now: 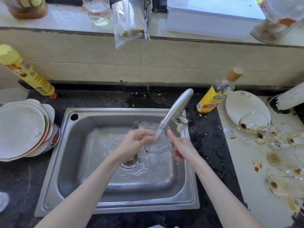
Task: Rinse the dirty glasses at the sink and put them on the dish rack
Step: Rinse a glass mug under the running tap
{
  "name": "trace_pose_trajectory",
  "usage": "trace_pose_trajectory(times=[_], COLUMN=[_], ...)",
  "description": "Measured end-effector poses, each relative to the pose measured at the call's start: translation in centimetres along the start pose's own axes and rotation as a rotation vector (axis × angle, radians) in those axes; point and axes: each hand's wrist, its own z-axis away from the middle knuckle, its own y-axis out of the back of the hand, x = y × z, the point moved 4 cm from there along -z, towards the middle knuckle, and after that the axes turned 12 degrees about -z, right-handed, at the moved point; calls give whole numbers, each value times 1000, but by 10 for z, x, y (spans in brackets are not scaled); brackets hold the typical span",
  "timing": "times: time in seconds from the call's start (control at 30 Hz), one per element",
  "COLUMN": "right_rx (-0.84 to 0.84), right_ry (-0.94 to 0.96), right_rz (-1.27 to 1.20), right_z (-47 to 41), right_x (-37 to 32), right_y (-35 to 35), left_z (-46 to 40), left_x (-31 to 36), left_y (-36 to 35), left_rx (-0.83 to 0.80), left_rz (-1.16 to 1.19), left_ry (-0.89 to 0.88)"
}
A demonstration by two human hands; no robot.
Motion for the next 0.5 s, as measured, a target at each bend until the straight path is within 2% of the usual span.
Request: trace_pose_trajectory(times=[0.07, 0.1, 0.17, 0.23, 0.27, 0.37, 0.5], right_rx=[-62, -153, -319, -370, -340, -291, -181], right_ry=[164, 176, 63, 1, -12, -117, -354], right_rz=[102, 18, -354, -619, -633, -622, -715], right_z=[-7, -9, -16, -19, -18, -12, -9], right_x=[-5, -3, 4, 4, 3, -3, 1], right_y=[0, -5, -13, -14, -14, -15, -9], left_z=[1, 2, 0, -2, -4, -7, 0], left_x=[-2, -2, -2, -2, -1, 1, 7], left_y=[1, -1, -6, -9, -10, -17, -26], left_rx=[-12, -27, -63, -81, -93, -200, -368], left_rz=[198, 290, 459, 571, 595, 484, -36], left_ry=[51, 74, 141, 186, 194, 159, 68])
